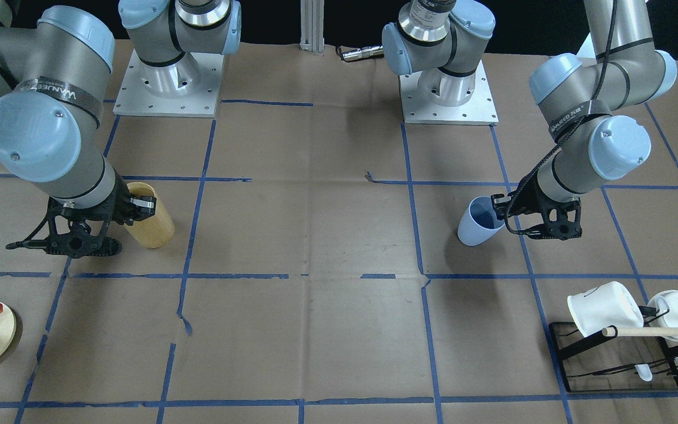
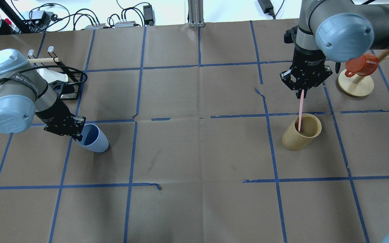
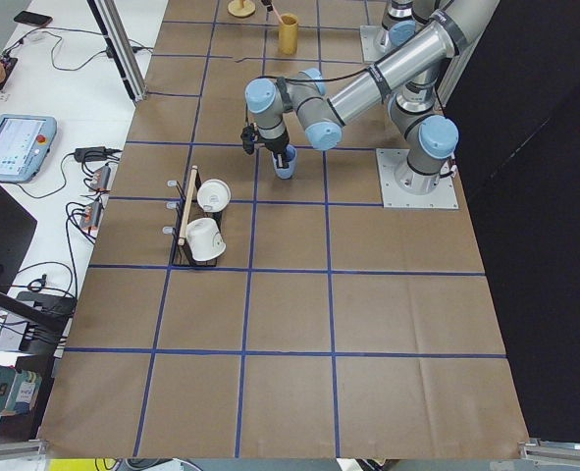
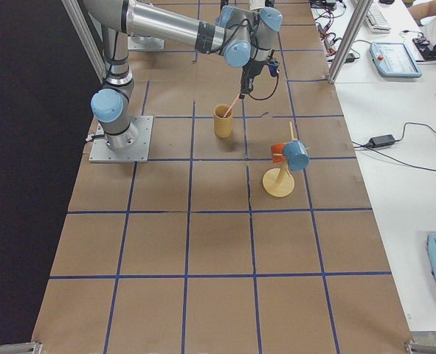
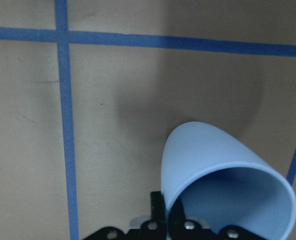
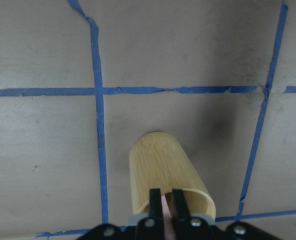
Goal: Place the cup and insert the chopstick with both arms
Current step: 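Grasp the blue cup with the left gripper while the right grasps the pink chopstick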
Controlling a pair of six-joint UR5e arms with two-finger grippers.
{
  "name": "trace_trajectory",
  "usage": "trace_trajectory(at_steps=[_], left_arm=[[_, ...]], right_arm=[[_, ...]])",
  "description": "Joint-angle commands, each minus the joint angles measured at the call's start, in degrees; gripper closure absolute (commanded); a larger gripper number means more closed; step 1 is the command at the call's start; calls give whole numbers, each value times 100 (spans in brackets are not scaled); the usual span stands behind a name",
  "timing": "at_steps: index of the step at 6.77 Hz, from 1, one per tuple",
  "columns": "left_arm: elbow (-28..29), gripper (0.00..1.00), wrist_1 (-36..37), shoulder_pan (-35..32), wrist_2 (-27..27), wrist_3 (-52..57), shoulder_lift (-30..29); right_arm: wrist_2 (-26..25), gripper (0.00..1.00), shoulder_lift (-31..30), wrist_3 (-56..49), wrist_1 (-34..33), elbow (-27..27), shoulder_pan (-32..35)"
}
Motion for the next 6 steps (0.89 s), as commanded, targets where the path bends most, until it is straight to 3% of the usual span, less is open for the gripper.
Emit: trace_trajectory(at_steps=[1, 3, 6], left_arm=[[278, 100, -82, -310, -40, -186, 47], [655, 100, -47, -1161, -75, -1542, -49], [1314, 100, 14, -2584, -207, -3520, -496]], right_arm=[[-56, 90, -9, -10, -14, -100, 0], [-66, 90, -61, -18, 108, -423, 0], [196, 89, -175, 34, 862, -1546, 70]])
